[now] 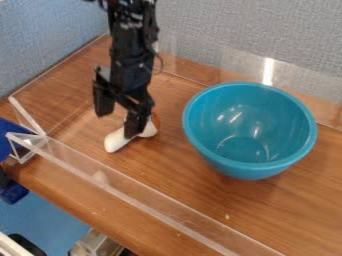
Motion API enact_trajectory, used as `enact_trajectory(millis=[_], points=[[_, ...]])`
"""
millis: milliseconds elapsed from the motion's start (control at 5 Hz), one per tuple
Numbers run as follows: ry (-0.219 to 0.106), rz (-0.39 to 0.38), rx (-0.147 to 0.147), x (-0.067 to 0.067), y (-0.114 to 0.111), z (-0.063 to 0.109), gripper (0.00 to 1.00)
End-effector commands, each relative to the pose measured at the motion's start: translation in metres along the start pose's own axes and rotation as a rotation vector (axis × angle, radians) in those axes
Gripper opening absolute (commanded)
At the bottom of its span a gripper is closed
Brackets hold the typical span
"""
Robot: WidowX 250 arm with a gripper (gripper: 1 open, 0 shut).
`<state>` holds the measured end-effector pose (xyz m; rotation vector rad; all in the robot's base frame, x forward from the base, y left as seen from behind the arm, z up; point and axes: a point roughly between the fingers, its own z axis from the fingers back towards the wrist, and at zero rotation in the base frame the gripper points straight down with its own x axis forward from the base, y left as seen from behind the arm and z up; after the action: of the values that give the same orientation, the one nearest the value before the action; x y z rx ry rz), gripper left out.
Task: Remove the mushroom from inside the blue bowl and put it on the table
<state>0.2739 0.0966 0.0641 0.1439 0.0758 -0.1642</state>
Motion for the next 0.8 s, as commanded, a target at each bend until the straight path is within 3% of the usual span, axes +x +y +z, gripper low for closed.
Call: enact_trajectory(millis=[0, 200, 600], points=[[-0.105, 0.034, 0.026, 0.005, 0.009, 0.035, 1.0], [-0.124, 0.042, 0.01, 0.008, 0.008, 0.034, 1.0], [-0.123, 0.059, -0.02, 0.007, 0.008, 0.024, 1.0]])
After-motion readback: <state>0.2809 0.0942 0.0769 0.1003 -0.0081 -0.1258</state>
